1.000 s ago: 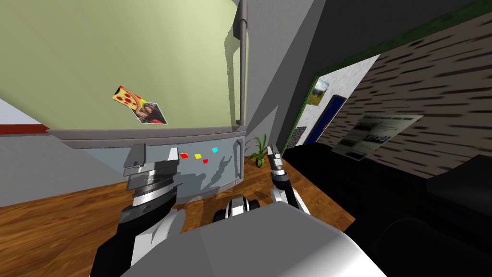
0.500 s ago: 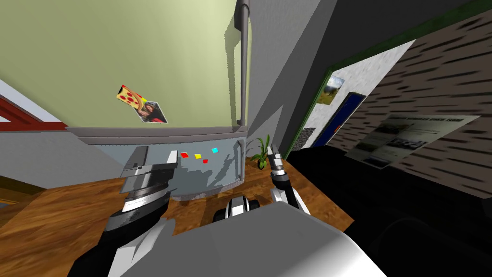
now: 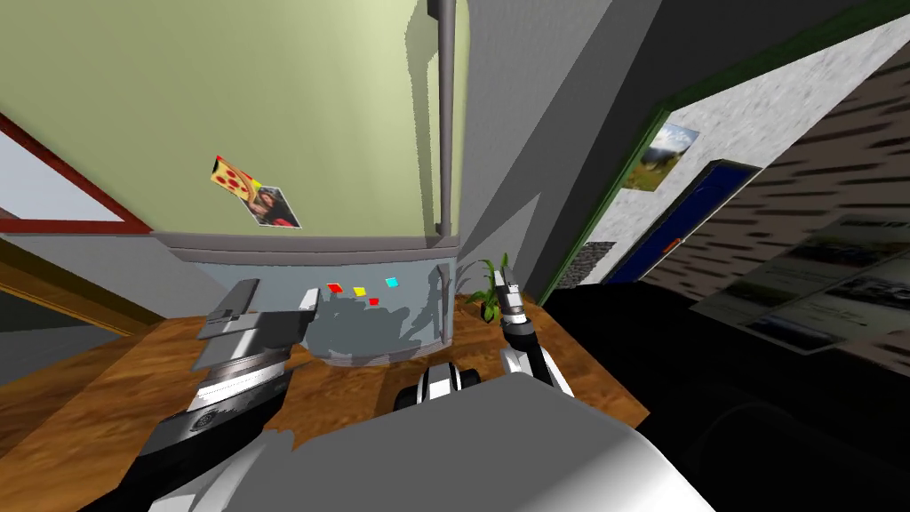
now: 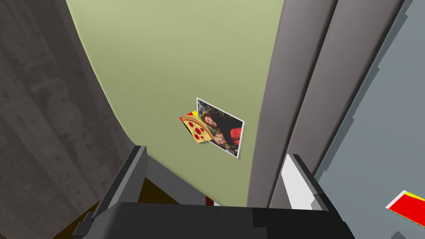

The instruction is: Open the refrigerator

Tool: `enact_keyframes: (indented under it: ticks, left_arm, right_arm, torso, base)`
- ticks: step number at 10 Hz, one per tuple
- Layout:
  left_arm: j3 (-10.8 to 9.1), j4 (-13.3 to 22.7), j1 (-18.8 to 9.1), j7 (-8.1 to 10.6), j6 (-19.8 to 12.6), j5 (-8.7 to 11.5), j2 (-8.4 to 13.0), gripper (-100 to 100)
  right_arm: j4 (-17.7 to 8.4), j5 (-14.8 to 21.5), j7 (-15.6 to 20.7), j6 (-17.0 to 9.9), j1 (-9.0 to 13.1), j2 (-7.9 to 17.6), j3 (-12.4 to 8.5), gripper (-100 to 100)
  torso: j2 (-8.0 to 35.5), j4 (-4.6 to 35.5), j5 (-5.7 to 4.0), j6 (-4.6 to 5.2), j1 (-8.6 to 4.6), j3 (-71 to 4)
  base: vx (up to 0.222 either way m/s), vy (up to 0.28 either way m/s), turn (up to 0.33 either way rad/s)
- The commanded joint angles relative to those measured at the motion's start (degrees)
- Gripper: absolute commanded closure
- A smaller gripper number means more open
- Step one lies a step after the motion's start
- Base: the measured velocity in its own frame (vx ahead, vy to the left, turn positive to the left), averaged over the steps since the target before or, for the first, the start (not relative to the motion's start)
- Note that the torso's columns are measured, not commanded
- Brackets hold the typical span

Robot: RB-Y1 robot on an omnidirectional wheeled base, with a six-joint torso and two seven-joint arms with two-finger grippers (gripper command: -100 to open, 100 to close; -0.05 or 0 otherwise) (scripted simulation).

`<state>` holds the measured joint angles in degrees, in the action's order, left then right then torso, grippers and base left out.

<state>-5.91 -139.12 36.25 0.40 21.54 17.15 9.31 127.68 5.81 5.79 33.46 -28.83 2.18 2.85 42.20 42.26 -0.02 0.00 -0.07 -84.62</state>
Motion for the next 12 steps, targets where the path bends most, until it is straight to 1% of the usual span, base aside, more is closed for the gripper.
enact_keyframes:
  ticks: [1, 5, 6, 7, 8, 9, 11, 12]
  left_arm:
    - [-2.17, -0.2, 3.1, 1.94, -2.9, 4.6, 0.4, -100]
    - [-6.30, -0.2, 7.7, 5.07, -8.4, 12.0, 0.5, -100]
    - [-6.30, -0.2, 7.7, 5.07, -8.4, 12.7, 0.5, -100]
    - [-7.36, 0.0, 8.9, 5.85, -9.9, 14.9, 0.5, -100]
    - [-8.44, 0.2, 10.0, 6.61, -11.5, 16.6, 0.4, -100]
    - [-8.44, 0.2, 10.0, 6.61, -11.5, 17.0, 0.4, -100]
    - [-10.61, 0.7, 12.2, 8.11, -14.7, 21.0, 0.2, -100]
    - [-11.69, 0.9, 13.2, 8.83, -16.3, 22.9, 0.1, -100]
  right_arm:
    - [0.0, 0.0, 0.0, 0.0, 0.0, 0.0, 0.0, 0]
    - [0.0, 0.0, 0.0, 0.0, 0.0, 0.0, 0.0, 0]
    - [0.0, 0.0, 0.0, 0.0, 0.0, 0.0, 0.0, 0]
    - [0.0, 0.0, 0.0, 0.0, 0.0, 0.0, 0.0, 0]
    - [0.0, 0.0, 0.0, 0.0, 0.0, 0.0, 0.0, 0]
    - [0.0, 0.0, 0.0, 0.0, 0.0, 0.0, 0.0, 0]
    - [0.0, 0.0, 0.0, 0.0, 0.0, 0.0, 0.0, 0]
    - [0.0, 0.0, 0.0, 0.0, 0.0, 0.0, 0.0, 0]
  torso:
    - [0.1, 0.0, 0.02, 0.00, 0.07, 0.0]
    - [0.1, 0.0, 0.01, 0.01, 0.02, 0.1]
    - [0.1, 0.0, 0.00, 0.01, -0.02, 0.0]
    - [0.1, 0.0, 0.05, 0.04, 0.24, 0.1]
    - [0.1, 0.0, 0.09, -0.01, 0.29, 0.1]
    - [0.0, 0.0, 0.02, -0.01, 0.01, 0.0]
    - [0.1, 0.0, 0.04, 0.00, 0.11, 0.1]
    - [0.1, 0.0, -0.01, -0.01, -0.07, 0.0]
  base:
    - [0.125, -0.192, 0.228]
    - [0.108, -0.208, 0.238]
    - [0.069, -0.161, 0.085]
    - [0.073, -0.130, 0.139]
    - [0.101, -0.191, 0.233]
    - [0.061, -0.142, 0.078]
    - [0.063, -0.168, 0.142]
    - [0.095, -0.202, 0.210]
